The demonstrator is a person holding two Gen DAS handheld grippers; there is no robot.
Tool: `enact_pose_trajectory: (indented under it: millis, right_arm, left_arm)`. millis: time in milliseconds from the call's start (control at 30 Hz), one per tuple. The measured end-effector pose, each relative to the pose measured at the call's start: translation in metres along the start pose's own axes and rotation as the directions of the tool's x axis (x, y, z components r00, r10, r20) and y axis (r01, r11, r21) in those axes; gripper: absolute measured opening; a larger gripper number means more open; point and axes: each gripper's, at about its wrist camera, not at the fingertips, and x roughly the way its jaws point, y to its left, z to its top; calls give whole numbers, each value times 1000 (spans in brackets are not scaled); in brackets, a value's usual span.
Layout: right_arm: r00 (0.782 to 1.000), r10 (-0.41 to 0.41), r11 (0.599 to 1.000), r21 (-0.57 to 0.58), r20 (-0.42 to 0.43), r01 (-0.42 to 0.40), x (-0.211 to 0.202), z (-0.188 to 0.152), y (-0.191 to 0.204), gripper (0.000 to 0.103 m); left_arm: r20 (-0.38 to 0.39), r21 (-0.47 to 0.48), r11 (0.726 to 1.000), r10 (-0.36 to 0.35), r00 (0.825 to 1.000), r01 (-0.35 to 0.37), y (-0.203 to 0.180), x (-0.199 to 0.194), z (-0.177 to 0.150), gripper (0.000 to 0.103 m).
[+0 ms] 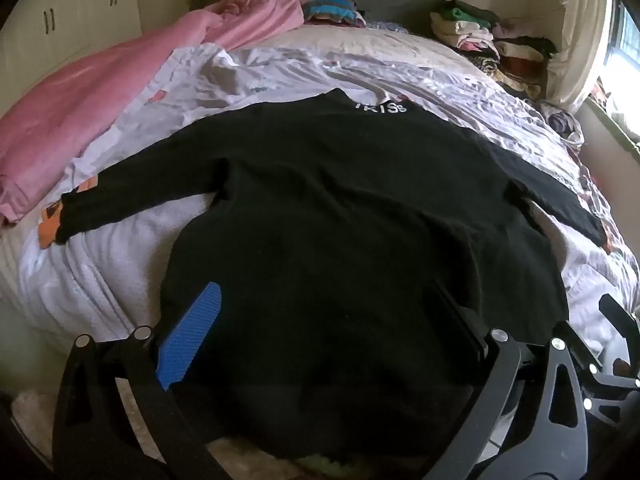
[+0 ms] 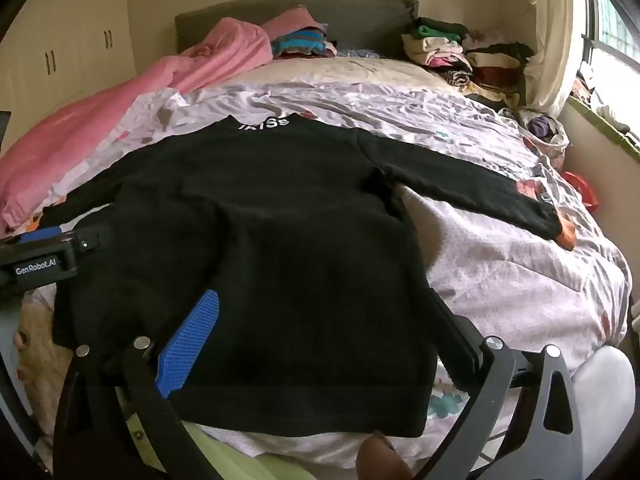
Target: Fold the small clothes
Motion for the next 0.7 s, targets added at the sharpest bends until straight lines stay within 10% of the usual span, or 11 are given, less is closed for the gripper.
enact_pose_trajectory:
  millis: [700]
  right_arm:
    - [1000,-11,1000,-16,22,11,-5,2,9,99]
  left_arm:
    - [5,-5,1000,-5,1000,5,0,-1,2,94]
